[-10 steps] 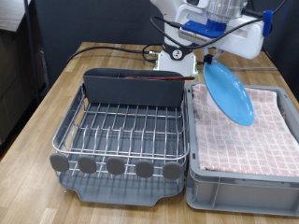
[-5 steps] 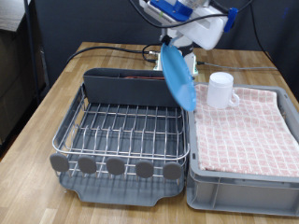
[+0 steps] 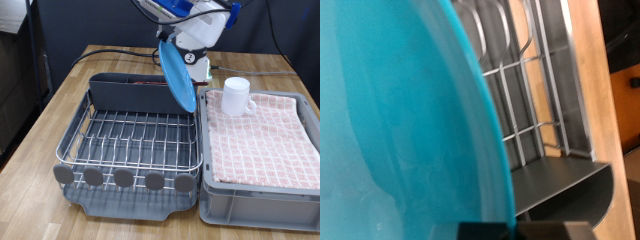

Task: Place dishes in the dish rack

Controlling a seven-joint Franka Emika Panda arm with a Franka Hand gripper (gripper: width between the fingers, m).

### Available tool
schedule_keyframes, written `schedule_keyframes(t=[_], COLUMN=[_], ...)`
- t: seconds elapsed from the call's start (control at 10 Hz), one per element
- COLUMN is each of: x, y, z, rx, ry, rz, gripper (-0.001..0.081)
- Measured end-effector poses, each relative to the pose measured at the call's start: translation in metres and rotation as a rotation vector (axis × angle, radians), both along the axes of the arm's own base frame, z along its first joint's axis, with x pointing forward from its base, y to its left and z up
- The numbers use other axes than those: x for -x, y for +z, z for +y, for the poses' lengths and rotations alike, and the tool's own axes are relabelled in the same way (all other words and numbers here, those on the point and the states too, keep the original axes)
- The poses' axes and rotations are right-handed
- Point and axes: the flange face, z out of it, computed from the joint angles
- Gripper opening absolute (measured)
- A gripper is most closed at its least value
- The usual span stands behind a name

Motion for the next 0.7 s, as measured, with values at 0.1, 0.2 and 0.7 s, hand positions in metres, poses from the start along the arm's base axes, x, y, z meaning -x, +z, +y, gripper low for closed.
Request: schedule_keyframes(t=[0.1, 0.2, 0.7], x=[-0.001, -0.003, -0.007], y=[0.001, 0.002, 0.000], z=[-0.010, -0.020, -0.076], rx=[0.008, 0.022, 0.110], ry=[0.024, 0.054, 0.160], rz=[0.000, 0.001, 0.048], gripper=[0.0015, 0.0015, 0.0015])
